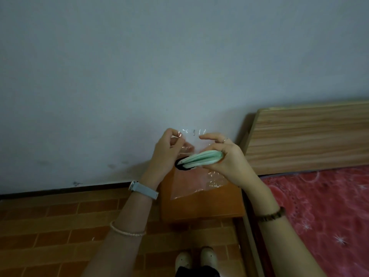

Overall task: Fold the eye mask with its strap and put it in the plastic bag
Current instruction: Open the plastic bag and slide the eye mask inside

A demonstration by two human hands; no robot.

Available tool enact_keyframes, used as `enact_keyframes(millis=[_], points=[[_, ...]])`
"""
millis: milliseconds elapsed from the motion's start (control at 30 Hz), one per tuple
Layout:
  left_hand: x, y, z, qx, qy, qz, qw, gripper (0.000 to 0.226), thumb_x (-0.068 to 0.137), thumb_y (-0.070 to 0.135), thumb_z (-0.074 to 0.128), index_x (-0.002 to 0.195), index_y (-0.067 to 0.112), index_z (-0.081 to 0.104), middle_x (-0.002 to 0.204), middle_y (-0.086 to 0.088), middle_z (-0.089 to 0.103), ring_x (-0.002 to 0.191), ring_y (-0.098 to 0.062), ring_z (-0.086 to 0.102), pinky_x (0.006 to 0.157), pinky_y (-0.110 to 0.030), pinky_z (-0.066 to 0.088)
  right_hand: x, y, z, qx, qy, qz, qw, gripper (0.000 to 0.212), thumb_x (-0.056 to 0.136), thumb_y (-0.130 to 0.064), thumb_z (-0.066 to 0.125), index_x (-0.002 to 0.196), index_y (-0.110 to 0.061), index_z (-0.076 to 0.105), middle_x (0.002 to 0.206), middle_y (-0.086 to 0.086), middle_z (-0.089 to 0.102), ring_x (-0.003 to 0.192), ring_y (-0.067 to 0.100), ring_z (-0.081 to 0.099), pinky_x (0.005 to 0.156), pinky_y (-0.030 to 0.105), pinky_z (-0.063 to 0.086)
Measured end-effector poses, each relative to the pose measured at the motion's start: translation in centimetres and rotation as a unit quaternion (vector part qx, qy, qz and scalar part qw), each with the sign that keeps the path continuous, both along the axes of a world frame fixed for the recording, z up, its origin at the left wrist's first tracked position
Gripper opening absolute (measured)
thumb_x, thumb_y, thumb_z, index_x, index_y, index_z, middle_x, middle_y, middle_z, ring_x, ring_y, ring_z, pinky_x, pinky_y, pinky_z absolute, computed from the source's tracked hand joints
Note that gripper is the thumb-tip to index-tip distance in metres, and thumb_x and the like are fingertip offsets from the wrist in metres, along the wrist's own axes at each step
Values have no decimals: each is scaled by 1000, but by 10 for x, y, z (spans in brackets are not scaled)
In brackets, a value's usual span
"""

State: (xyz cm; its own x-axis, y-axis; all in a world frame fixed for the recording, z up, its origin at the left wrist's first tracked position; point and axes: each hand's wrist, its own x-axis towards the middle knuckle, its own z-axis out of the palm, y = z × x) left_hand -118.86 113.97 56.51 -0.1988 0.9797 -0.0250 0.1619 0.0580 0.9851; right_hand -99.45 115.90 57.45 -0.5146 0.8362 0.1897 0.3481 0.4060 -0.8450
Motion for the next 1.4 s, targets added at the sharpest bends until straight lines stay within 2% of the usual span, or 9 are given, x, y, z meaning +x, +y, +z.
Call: enact_keyframes(millis=[100,267,500,667,767,900,1000,1167,1400], points=[[1,-1,18,-4,-50,-48,998,13,99,18,50,86,17,47,81,-3,78,74,-23,77,58,-24,57,3,-1,15,-4,-8,19,1000,21,74,-11,84,94,-11,77,127,4,62,121,12,57,99,34,51],[3,-1,33,2,-2,-84,996,11,99,21,52,92,12,49,78,5,79,65,-11,74,53,-16,52,6,-1,33,-5,-13,19,1000,27,71,-10,87,96,-7,76,113,7,69,107,17,64,96,34,50],[10,4,39,3,5,-83,997,10,99,22,52,89,19,51,89,-5,79,78,-22,76,65,-34,60,13,3,41,15,-37,18,999,28,72,-12,87,97,-10,75,102,7,70,98,21,65,90,42,52],[16,8,36,21,-30,-50,998,10,97,15,53,87,15,51,83,-4,78,74,-21,76,57,-26,58,17,8,40,19,-62,26,998,25,74,-20,86,96,-15,74,95,1,72,92,19,67,84,46,54],[19,12,30,34,-21,-20,999,11,96,12,55,85,14,51,86,-9,76,76,-23,76,67,-36,62,16,9,40,14,-71,46,996,22,74,-22,85,92,-18,73,92,-1,71,87,15,67,80,43,55],[20,13,26,54,40,2,998,13,91,12,63,90,14,51,96,-9,73,80,-19,74,79,-42,62,15,11,40,7,-85,59,995,22,74,-24,86,88,-27,69,90,0,71,88,16,67,81,44,54],[14,8,31,116,97,-2,989,30,84,16,72,101,20,48,118,-1,62,99,-13,67,82,-28,58,16,16,40,-1,-92,60,994,22,76,-25,84,91,-20,71,90,0,72,85,15,67,78,46,55],[-5,3,38,254,352,-92,896,22,82,18,74,101,25,66,131,6,53,109,-10,51,91,-20,44,21,24,47,-11,-100,79,992,24,78,-25,82,98,-16,71,89,1,73,79,15,70,73,46,58],[-14,4,36,203,498,-155,829,24,87,25,68,111,26,68,140,-1,50,105,-17,48,91,-39,47,16,30,51,3,-115,97,989,23,79,-24,82,96,-15,70,91,2,73,78,11,69,75,42,57]])
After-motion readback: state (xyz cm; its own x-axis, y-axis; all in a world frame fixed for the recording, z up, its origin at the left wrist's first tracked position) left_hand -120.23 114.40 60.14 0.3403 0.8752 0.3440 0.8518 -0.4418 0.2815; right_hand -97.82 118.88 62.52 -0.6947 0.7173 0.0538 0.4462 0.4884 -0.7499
